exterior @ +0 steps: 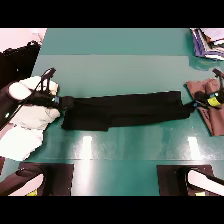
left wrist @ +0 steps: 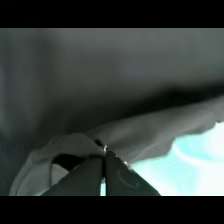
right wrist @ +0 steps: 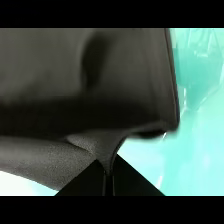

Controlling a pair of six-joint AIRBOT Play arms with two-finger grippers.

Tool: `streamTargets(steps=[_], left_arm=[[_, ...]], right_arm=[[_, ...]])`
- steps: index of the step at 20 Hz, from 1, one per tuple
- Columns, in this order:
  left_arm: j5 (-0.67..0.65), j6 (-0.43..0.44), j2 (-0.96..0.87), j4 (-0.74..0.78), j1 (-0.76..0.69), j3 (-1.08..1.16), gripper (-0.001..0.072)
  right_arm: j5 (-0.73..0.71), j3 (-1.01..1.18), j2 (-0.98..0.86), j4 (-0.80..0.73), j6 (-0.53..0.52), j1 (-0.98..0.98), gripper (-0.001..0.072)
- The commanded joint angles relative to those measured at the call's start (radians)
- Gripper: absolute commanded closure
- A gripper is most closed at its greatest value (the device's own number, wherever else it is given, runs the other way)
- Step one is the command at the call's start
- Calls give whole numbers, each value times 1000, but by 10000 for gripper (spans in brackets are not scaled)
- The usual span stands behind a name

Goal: Fold the shirts.

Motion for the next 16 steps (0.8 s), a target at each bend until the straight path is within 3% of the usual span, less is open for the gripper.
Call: streamTargets(steps=[1, 5, 6, 7, 8, 14, 15, 16], left_arm=[[100, 16, -177, 6, 0, 111, 680], [164, 12, -231, 6, 0, 169, 679], [170, 12, -230, 6, 0, 174, 658], [176, 8, -230, 6, 1, 177, 371], [174, 6, -228, 6, 1, 179, 149], [-44, 36, -223, 8, 0, 304, 170], [-71, 35, -223, 3, 0, 313, 187], [-86, 36, -223, -1, 0, 313, 462]], right_arm=[[-21, 143, -188, 92, 2, 22, 696], [-21, 281, -332, 166, 1, 27, 682], [-20, 310, -359, 188, -1, 26, 490], [-19, 333, -380, 212, -3, 24, 323], [-16, 353, -395, 236, -27, 16, 322], [101, 317, -359, 261, -209, -114, 321], [101, 282, -348, 261, -226, -145, 233], [101, 243, -345, 262, -228, -179, 90]])
